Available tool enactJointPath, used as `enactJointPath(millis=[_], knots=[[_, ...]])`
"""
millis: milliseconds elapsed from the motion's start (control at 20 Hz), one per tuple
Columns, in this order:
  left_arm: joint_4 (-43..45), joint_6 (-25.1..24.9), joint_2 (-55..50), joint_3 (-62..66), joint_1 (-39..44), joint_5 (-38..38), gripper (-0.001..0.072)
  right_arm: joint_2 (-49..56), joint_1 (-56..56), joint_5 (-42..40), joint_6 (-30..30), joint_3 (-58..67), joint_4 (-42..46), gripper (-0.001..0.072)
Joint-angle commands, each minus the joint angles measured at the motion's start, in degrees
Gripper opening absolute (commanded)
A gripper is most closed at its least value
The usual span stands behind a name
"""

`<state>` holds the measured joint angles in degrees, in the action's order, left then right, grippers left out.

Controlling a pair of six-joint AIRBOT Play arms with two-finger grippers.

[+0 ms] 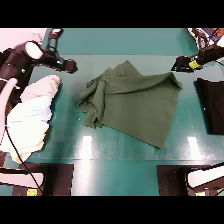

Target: Fold the shirts.

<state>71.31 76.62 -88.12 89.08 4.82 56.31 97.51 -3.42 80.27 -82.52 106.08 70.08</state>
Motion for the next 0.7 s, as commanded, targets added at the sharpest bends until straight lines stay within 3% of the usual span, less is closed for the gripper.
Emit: enactJointPath(millis=[0,300,500,650], knots=[[-0.24,0.98,1.27,1.14,-4.7,14.84,0.0445,-2.32,1.51,5.38,1.07,-0.42,-0.04,0.04],[-7.17,0.92,8.59,-23.52,-4.92,11.19,0.0445,-16.22,4.28,4.68,2.08,-20.41,-0.11,0.0399],[-15.1,0.59,11.63,-37.16,-4.92,2.99,0.0445,-23.26,4.17,2.01,2.64,-29.9,-0.09,0.0399],[-21.77,-2.29,11.63,-42.32,-4.02,-3.19,0.0445,-26.51,3.78,0.2,2.64,-34.36,-0.11,0.0399]])
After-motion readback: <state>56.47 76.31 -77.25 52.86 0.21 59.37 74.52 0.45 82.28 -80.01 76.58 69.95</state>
